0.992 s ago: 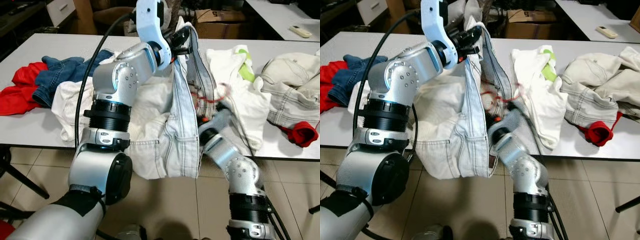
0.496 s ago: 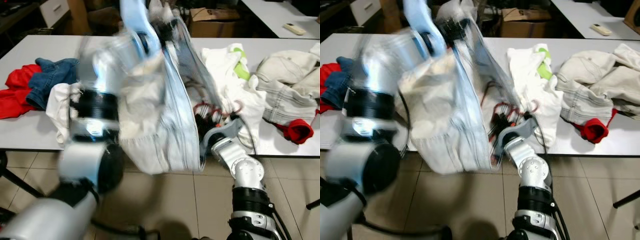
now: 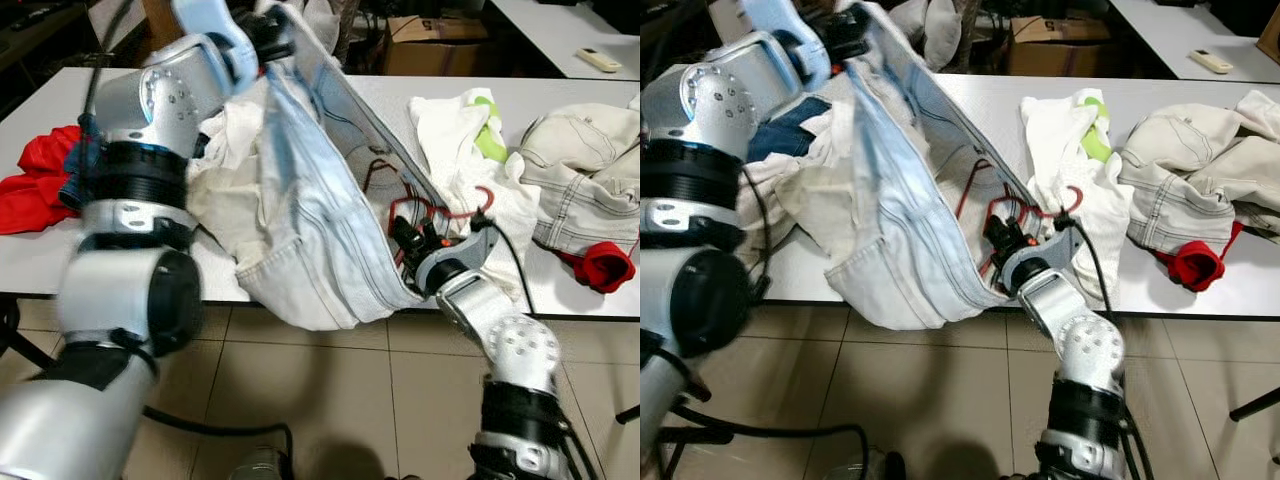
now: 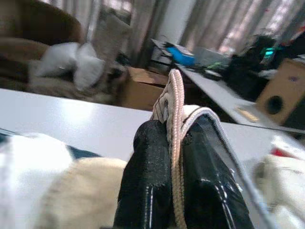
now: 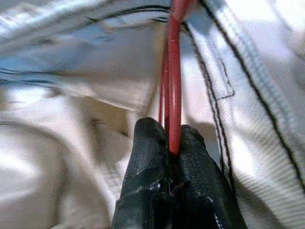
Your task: Hang hanger
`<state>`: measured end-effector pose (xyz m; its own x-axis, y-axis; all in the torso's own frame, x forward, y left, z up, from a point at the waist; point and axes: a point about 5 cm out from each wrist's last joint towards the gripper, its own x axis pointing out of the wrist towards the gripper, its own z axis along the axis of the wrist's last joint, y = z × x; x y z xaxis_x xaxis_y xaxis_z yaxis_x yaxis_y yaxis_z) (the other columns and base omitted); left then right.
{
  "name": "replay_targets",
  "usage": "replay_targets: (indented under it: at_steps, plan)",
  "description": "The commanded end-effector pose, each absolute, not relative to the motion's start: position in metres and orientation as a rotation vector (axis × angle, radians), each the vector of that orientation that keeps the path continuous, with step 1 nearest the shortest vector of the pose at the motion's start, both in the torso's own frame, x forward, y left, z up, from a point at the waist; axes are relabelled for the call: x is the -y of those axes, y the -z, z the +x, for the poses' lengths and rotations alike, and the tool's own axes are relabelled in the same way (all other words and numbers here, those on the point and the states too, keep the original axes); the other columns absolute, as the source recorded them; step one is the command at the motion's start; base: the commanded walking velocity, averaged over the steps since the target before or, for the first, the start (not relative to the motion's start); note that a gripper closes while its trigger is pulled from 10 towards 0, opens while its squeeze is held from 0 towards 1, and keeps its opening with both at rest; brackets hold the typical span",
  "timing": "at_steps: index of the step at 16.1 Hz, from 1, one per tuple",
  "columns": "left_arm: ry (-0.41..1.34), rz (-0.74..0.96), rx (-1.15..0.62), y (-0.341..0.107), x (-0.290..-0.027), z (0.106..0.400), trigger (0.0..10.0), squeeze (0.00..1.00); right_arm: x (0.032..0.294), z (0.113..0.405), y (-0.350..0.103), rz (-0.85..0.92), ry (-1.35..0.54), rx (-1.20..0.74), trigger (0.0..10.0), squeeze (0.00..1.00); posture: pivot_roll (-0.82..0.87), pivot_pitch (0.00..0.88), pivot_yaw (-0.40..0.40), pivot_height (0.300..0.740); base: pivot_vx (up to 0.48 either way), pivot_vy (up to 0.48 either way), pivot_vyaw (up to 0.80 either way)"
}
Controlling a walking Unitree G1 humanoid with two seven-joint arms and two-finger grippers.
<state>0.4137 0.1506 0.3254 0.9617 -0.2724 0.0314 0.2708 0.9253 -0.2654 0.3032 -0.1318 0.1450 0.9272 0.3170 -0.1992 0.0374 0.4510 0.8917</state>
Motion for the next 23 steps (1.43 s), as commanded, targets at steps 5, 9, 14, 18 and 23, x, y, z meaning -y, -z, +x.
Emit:
replay_targets:
  at_steps: [5,9,14,18,23]
  plan:
    - [0.13,-0.059,-0.137,-0.254,-0.185,0.419,0.0,0.0,0.145,0.286,-0.208,1.065,-0.297,-0.225,10.0,0.0,0.02,0.0,0.06,0.74,0.0,0.0,0.0]
    - [0.237,0.064,-0.31,-0.167,-0.176,0.401,0.0,0.0,0.158,0.282,-0.276,1.0,-0.396,-0.054,10.0,0.0,-0.01,0.0,0.05,0.74,0.0,0.0,0.0]
    - [0.419,-0.021,-0.336,-0.129,-0.145,0.381,0.0,0.0,0.162,0.281,-0.314,0.918,-0.462,-0.001,10.0,0.0,-0.05,0.0,0.027,0.74,0.0,0.0,0.0]
    - [0.455,-0.102,-0.345,-0.096,-0.139,0.349,7.9,0.0,0.167,0.282,-0.328,0.792,-0.491,-0.016,10.0,0.0,-0.08,0.0,-0.003,0.74,0.0,0.0,0.0]
    - [0.424,-0.174,-0.237,-0.099,-0.147,0.307,10.0,0.0,0.156,0.276,-0.303,0.722,-0.51,-0.136,10.0,0.0,-0.05,0.0,-0.022,0.74,0.0,0.0,0.0]
